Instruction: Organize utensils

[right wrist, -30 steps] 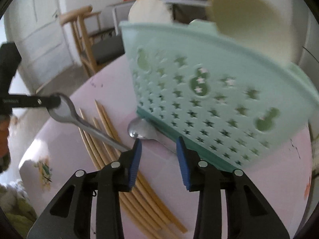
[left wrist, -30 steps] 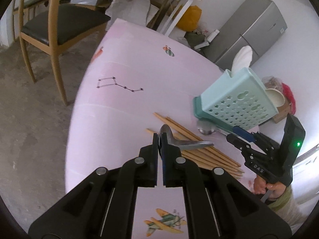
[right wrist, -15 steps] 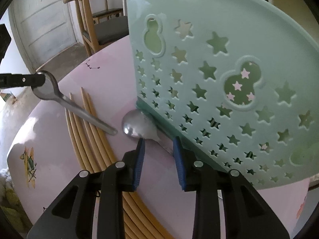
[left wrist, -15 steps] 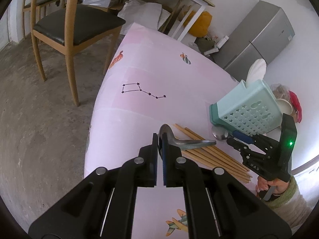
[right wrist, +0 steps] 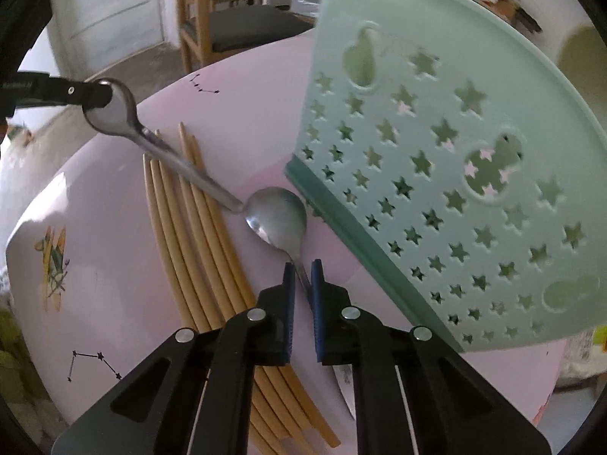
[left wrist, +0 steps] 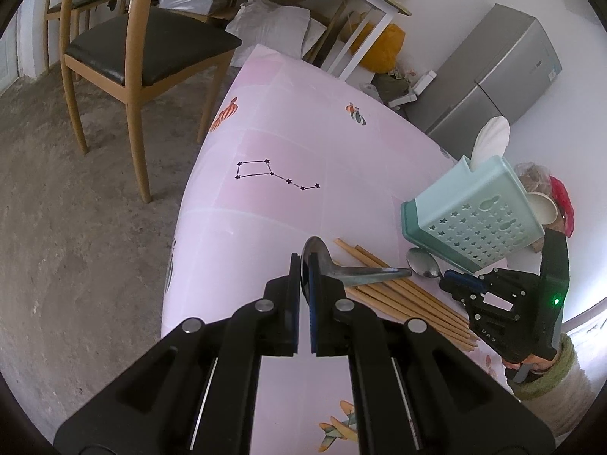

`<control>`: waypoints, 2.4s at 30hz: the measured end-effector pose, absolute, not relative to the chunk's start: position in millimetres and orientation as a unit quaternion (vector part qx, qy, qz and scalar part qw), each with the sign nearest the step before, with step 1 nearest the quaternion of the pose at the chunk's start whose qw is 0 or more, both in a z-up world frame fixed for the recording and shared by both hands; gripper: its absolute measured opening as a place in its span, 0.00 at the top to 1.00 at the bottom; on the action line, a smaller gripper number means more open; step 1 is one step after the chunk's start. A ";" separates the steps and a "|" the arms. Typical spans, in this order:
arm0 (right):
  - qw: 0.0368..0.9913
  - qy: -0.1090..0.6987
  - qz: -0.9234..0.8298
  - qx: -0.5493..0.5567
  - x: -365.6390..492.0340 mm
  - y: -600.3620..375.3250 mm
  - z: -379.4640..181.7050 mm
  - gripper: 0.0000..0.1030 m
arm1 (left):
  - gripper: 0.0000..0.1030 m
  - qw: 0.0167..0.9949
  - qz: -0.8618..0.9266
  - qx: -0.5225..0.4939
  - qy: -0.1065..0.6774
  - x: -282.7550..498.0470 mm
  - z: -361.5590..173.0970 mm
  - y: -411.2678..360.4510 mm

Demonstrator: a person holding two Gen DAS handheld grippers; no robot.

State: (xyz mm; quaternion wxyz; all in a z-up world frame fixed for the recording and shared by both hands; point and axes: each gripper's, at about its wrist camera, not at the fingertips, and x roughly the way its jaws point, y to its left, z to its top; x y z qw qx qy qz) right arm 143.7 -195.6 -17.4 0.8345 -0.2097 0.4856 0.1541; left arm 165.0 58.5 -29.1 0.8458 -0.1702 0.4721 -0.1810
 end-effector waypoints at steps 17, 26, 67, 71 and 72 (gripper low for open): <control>0.857 0.406 0.138 -0.286 140.0 -171.3 -8.3 0.98 | 0.99 0.870 -0.187 -0.165 0.425 152.9 -0.7 56.0; 0.888 0.359 0.108 -0.268 112.6 -181.2 24.2 0.98 | 0.99 0.890 -0.211 -0.158 0.371 135.2 40.0 49.4; 0.970 0.240 0.006 0.025 3.0 -305.9 105.1 0.98 | 0.98 0.902 -0.266 0.205 0.270 174.1 140.9 -140.8; 0.974 0.220 0.015 0.058 4.8 -318.9 114.7 0.98 | 0.95 0.894 -0.301 0.147 0.298 190.5 134.2 -142.8; 0.974 0.213 0.019 0.068 6.2 -322.5 117.8 0.98 | 0.94 0.892 -0.311 0.131 0.302 193.7 132.8 -141.9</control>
